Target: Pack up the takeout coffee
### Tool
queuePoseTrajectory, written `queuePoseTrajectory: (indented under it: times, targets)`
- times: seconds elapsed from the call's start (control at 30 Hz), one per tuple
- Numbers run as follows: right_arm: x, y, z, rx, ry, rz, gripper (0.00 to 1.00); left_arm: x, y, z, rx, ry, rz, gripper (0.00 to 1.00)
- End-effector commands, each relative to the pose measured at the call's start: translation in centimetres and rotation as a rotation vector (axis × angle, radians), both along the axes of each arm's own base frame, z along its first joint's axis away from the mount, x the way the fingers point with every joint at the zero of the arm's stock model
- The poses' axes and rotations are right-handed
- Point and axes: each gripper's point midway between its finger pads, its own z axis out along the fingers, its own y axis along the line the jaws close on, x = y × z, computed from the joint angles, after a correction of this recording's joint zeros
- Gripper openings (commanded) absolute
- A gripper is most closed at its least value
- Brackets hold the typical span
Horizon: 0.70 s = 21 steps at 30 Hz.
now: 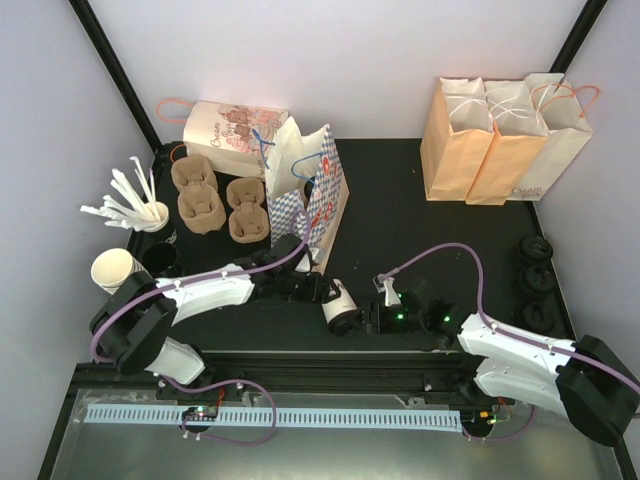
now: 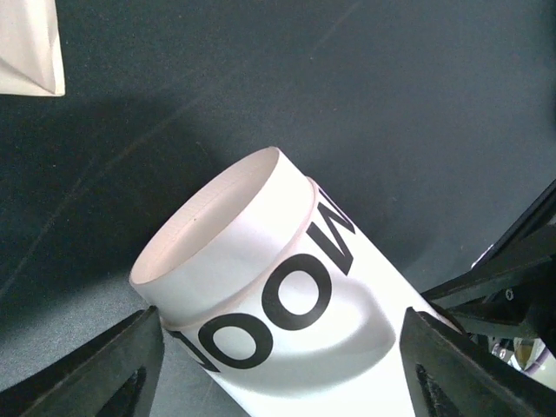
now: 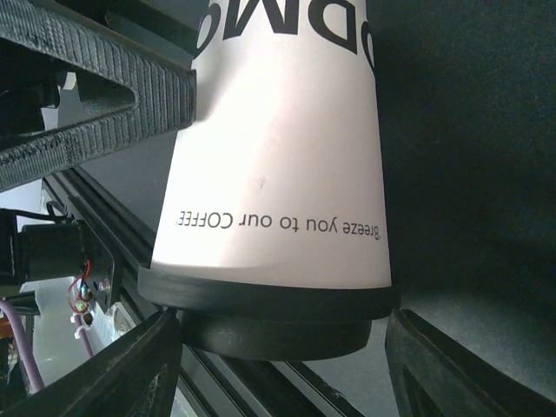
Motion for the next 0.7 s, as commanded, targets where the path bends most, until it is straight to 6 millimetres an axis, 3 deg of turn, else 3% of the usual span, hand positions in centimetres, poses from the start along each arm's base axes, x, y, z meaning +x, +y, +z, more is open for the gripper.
queuePoseTrajectory:
  times: [0.0,0.13,0.33,0.47,0.67]
  targets:
    - [0.6,0.3,0.5,0.004,-0.022,-0.005,0.7,-0.7,0.3,-0.5,0.011,0.03,0.023,0.83]
    - [1.1,-0.2,0.5,-0.026,-0.039,-0.035,0.7,-1.3,0.1,-0.7,0.004,0.042,0.036,0.95]
    - [2.6,-1.3,1.3,-0.117,-0.104,-0.083,0.66,-2.4,-0.6,0.0,-0.07,0.061,0.051,0.95]
    - [3.3,-2.0,2.3,-0.161,-0.172,-0.085,0.7,-2.7,-1.0,1.0,-0.1,0.061,0.059,0.99]
    - [1.8,-1.0,4.0,-0.101,-0.269,0.058,0.77,-2.4,-1.2,1.5,-0.145,0.065,0.101,0.99]
